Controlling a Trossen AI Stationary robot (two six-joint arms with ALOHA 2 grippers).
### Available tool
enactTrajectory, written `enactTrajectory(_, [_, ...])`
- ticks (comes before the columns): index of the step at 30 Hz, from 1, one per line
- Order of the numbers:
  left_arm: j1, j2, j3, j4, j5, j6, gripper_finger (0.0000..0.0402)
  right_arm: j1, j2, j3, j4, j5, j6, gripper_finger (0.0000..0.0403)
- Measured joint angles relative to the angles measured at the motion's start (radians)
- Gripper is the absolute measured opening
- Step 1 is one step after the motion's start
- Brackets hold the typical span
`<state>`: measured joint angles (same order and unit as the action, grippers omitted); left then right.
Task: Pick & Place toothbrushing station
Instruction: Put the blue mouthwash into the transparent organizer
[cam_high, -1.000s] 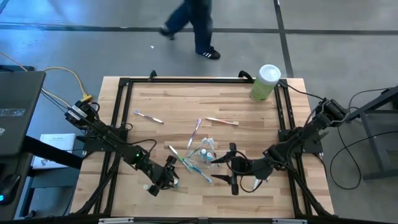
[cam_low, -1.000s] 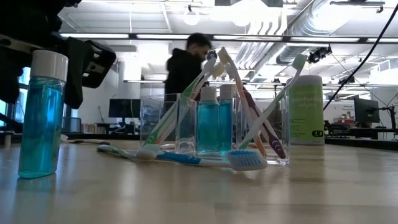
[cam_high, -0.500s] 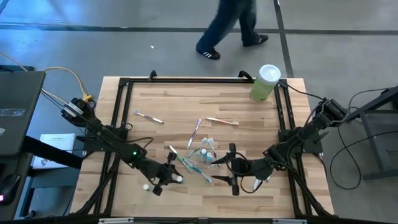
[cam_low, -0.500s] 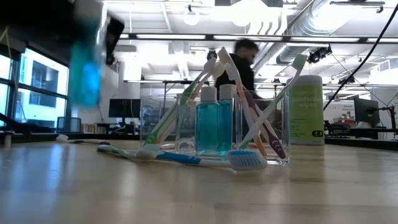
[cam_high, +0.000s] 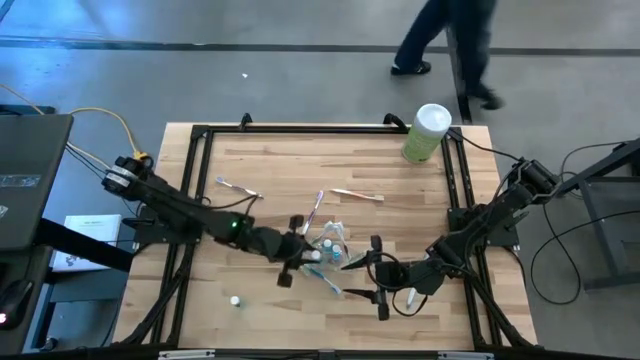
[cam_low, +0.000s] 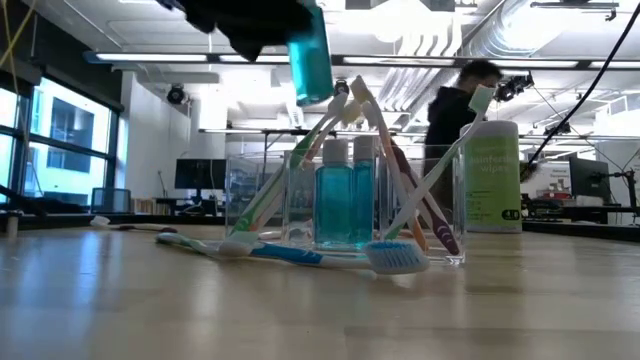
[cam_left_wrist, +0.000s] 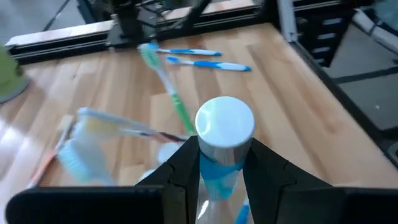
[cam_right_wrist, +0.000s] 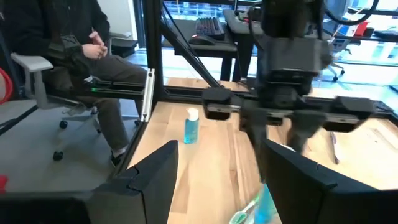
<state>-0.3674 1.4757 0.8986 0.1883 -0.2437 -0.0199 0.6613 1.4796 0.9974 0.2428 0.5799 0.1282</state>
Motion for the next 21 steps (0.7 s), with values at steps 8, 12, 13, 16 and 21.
enactTrajectory(8, [0.098, 0.045, 0.000, 0.010, 0.063, -0.051, 0.0085, 0.000, 0.000, 0.000, -0.006, 0.066, -0.046, 0.0216])
enactTrajectory(12, [0.104, 0.097, 0.000, 0.004, 0.098, -0.048, 0.0085, 0.000, 0.000, 0.000, -0.006, 0.087, -0.054, 0.0216])
enactTrajectory(13, [0.104, 0.109, 0.000, 0.004, 0.103, -0.048, 0.0085, 0.000, 0.000, 0.000, -0.006, 0.087, -0.054, 0.0216])
enactTrajectory(16, [0.104, 0.133, 0.000, 0.005, 0.104, -0.049, 0.0085, 0.000, 0.000, 0.000, -0.006, 0.087, -0.055, 0.0216])
enactTrajectory(21, [0.104, 0.180, 0.000, 0.008, 0.129, -0.048, 0.0093, 0.000, 0.000, 0.000, -0.007, 0.087, -0.055, 0.0216])
